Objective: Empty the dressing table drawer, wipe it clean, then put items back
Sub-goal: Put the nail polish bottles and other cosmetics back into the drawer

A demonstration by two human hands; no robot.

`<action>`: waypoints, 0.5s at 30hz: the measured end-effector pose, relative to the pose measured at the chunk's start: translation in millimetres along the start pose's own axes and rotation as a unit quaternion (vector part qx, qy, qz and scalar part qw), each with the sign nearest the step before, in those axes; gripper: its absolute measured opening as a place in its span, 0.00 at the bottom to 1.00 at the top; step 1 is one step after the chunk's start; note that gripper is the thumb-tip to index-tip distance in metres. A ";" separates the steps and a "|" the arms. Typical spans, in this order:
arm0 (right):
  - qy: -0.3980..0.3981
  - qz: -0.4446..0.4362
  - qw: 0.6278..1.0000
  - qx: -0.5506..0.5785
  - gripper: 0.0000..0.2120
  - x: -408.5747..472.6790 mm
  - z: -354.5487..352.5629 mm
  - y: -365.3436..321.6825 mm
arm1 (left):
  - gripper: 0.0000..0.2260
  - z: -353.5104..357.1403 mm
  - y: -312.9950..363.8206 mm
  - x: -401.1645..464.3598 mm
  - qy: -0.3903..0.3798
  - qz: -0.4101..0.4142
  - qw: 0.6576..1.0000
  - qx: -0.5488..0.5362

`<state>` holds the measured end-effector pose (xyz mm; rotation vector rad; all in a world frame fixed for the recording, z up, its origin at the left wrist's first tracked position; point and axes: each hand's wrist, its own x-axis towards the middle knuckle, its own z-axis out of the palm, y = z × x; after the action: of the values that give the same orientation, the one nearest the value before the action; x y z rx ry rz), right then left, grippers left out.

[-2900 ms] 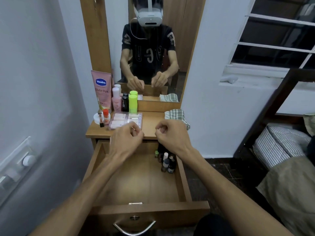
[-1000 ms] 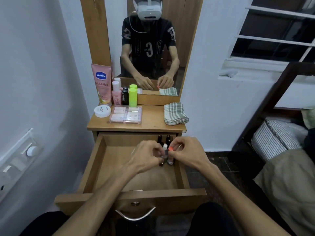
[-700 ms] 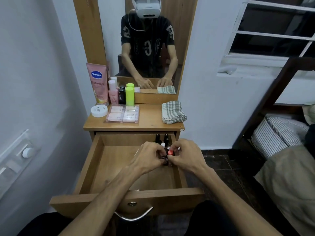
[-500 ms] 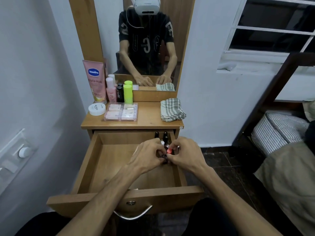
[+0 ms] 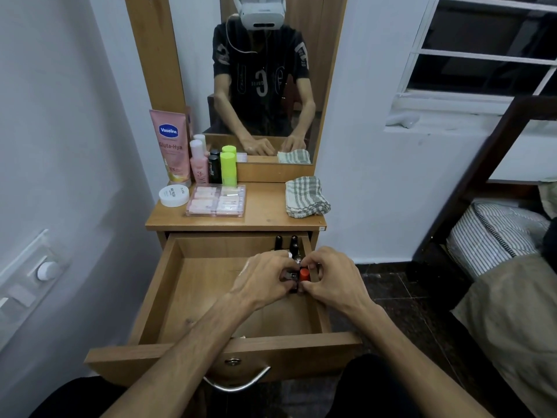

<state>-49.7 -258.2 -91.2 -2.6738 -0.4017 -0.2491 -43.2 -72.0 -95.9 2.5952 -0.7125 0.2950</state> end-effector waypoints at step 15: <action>0.013 -0.005 1.000 0.014 0.17 -5.8 -5.9 -2.0 | 0.11 0.2 -6.6 -3.2 0.016 -0.007 0.999 -0.029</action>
<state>-56.5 -260.4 -86.6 -2.6400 -0.4063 -0.2787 -42.5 -65.5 -99.4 2.5350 -0.6815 0.3056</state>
